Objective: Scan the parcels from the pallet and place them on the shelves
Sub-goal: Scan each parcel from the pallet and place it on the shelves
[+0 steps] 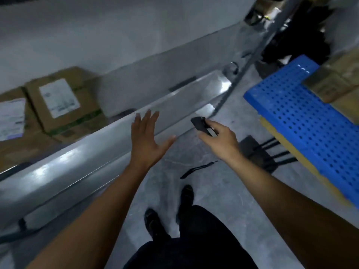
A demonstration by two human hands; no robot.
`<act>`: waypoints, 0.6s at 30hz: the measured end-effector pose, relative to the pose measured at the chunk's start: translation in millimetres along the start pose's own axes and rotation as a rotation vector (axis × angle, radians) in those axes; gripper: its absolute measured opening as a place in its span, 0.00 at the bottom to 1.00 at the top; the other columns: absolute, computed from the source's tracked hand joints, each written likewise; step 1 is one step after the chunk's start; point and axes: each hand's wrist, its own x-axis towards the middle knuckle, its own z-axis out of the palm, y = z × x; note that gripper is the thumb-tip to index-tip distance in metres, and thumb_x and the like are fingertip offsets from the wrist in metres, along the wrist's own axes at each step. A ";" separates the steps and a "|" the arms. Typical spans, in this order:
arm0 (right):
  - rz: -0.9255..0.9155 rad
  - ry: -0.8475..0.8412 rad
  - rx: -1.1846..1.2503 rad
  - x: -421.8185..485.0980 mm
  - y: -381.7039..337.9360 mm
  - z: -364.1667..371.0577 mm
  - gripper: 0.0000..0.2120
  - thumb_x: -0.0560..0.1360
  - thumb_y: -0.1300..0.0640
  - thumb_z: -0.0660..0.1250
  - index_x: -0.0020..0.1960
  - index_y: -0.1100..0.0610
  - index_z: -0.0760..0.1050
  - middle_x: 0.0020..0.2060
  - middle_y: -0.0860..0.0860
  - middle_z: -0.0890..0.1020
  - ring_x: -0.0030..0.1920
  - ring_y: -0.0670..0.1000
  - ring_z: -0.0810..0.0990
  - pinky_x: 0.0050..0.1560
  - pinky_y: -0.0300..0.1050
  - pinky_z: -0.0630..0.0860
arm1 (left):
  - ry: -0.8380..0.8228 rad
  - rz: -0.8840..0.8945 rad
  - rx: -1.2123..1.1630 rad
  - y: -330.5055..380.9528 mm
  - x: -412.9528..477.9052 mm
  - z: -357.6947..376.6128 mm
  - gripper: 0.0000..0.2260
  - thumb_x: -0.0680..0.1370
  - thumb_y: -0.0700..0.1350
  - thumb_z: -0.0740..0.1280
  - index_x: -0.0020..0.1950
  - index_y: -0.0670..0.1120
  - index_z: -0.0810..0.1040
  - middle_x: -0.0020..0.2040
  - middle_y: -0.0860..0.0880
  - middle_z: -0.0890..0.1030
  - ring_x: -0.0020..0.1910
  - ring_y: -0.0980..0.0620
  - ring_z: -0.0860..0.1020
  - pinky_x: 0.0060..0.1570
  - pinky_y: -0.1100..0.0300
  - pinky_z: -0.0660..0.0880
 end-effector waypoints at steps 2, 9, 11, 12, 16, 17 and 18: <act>0.060 0.070 -0.002 -16.3 29.3 -34.5 0.33 0.66 0.33 0.71 0.69 0.40 0.74 0.59 0.33 0.79 0.57 0.39 0.78 0.54 0.32 0.75 | -0.108 0.079 -0.016 31.1 0.5 23.8 0.42 0.73 0.73 0.63 0.82 0.54 0.59 0.83 0.48 0.58 0.83 0.45 0.48 0.80 0.43 0.44; 0.203 0.321 0.076 -75.1 122.6 -152.3 0.31 0.72 0.37 0.72 0.73 0.43 0.71 0.69 0.41 0.76 0.67 0.47 0.75 0.64 0.47 0.75 | -0.308 0.417 0.089 156.6 4.1 118.3 0.43 0.72 0.73 0.61 0.81 0.52 0.62 0.83 0.48 0.58 0.83 0.41 0.48 0.79 0.43 0.42; 0.232 0.380 0.073 -91.1 149.5 -184.6 0.31 0.74 0.38 0.71 0.74 0.43 0.70 0.70 0.42 0.75 0.67 0.49 0.75 0.65 0.51 0.75 | -0.330 0.488 0.104 196.4 1.4 150.7 0.43 0.71 0.73 0.61 0.81 0.52 0.63 0.82 0.47 0.59 0.82 0.40 0.49 0.78 0.43 0.42; 0.247 0.403 0.072 -98.8 163.7 -202.4 0.31 0.74 0.38 0.71 0.75 0.43 0.69 0.71 0.42 0.74 0.67 0.49 0.75 0.65 0.52 0.75 | -0.344 0.515 0.112 217.0 -0.8 168.1 0.43 0.71 0.74 0.60 0.81 0.51 0.64 0.82 0.46 0.60 0.82 0.39 0.50 0.78 0.42 0.43; 0.280 0.473 0.121 -129.2 220.1 -280.6 0.32 0.74 0.39 0.72 0.75 0.45 0.70 0.71 0.41 0.73 0.70 0.47 0.72 0.70 0.51 0.71 | -0.440 0.592 0.114 297.6 -16.5 241.2 0.44 0.71 0.75 0.59 0.81 0.52 0.63 0.82 0.47 0.59 0.82 0.39 0.50 0.79 0.38 0.47; 0.287 0.502 0.124 -135.4 233.8 -301.2 0.31 0.74 0.40 0.72 0.75 0.45 0.70 0.71 0.41 0.73 0.70 0.47 0.72 0.70 0.50 0.71 | -0.458 0.617 0.093 316.7 -20.4 260.2 0.44 0.71 0.75 0.59 0.81 0.52 0.64 0.82 0.47 0.60 0.82 0.40 0.50 0.78 0.37 0.48; 0.299 0.532 0.126 -140.9 246.9 -322.1 0.31 0.74 0.40 0.72 0.75 0.45 0.70 0.71 0.42 0.73 0.69 0.47 0.72 0.69 0.48 0.71 | -0.474 0.643 0.069 336.1 -23.6 279.0 0.43 0.71 0.75 0.60 0.80 0.52 0.64 0.82 0.47 0.60 0.82 0.40 0.50 0.78 0.37 0.48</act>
